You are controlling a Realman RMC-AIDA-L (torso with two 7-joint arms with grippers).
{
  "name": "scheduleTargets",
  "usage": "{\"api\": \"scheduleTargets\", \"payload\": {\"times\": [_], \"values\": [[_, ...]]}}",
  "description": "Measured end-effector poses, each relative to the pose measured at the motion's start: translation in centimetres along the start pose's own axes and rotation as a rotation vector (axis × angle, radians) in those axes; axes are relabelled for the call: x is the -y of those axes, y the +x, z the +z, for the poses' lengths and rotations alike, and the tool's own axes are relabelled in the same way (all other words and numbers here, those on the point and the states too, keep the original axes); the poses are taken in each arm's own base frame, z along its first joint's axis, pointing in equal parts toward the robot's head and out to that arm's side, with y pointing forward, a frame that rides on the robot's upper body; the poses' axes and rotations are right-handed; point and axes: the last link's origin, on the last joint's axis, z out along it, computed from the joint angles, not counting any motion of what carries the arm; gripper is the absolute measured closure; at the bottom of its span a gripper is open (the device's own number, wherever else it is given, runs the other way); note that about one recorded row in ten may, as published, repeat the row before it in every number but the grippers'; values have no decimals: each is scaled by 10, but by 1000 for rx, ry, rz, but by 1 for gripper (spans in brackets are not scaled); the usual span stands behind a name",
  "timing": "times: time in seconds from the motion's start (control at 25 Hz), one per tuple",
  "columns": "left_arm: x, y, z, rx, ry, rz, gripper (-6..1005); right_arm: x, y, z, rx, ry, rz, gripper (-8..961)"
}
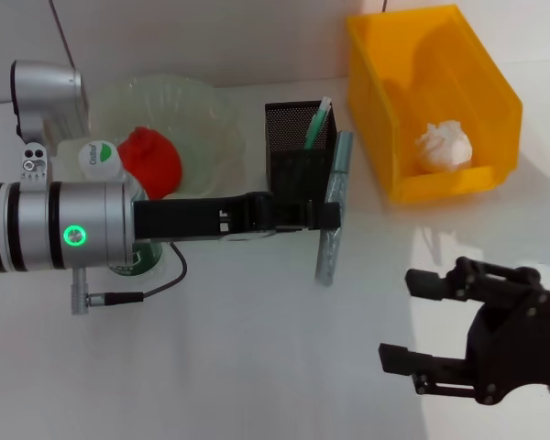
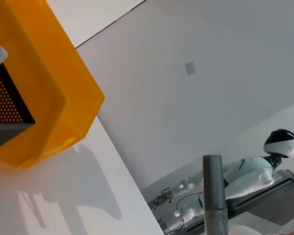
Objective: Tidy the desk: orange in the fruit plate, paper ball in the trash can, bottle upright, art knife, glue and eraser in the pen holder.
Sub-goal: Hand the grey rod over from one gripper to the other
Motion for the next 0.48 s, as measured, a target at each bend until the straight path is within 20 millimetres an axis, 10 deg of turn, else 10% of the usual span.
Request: {"api": "scheduleTargets", "payload": {"times": [0.48], "values": [[5, 1, 1, -10, 17, -46, 875, 0, 8, 3, -35, -29, -224, 304]]}}
